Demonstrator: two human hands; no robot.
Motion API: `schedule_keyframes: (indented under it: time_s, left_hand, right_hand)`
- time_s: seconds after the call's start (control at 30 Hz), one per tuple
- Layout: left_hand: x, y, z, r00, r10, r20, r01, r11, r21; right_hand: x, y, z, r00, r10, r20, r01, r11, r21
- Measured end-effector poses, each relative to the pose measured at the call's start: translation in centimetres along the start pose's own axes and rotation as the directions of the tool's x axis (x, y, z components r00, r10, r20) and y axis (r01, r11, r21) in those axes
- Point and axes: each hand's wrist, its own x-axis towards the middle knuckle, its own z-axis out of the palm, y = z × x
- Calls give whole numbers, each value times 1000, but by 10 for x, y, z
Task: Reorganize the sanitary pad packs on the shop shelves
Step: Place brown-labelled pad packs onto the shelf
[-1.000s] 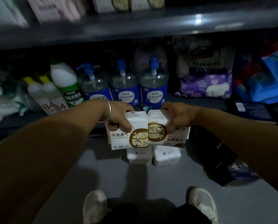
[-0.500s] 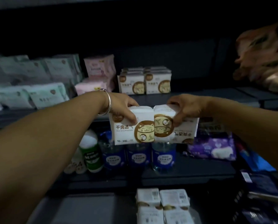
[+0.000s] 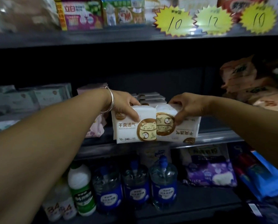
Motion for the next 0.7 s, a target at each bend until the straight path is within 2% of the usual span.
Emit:
schedule_keyframes:
  time_s: [0.17, 0.47, 0.57, 0.7]
  left_hand:
    - [18, 4, -20, 1000, 11, -7, -11, 999, -38]
    - [54, -14, -51, 990, 31, -135, -34, 999, -17]
    - [63, -19, -62, 981, 35, -189, -28, 999, 42]
    - [73, -25, -70, 979, 16, -202, -11, 1000, 28]
  right_hand:
    - [17, 2, -16, 1000, 3, -30, -3, 1000, 6]
    - [60, 1, -38, 995, -36, -93, 36, 999, -3]
    - [73, 1, -43, 992, -43, -121, 44, 999, 4]
    - [88, 3, -46, 989, -45, -144, 45, 999, -2]
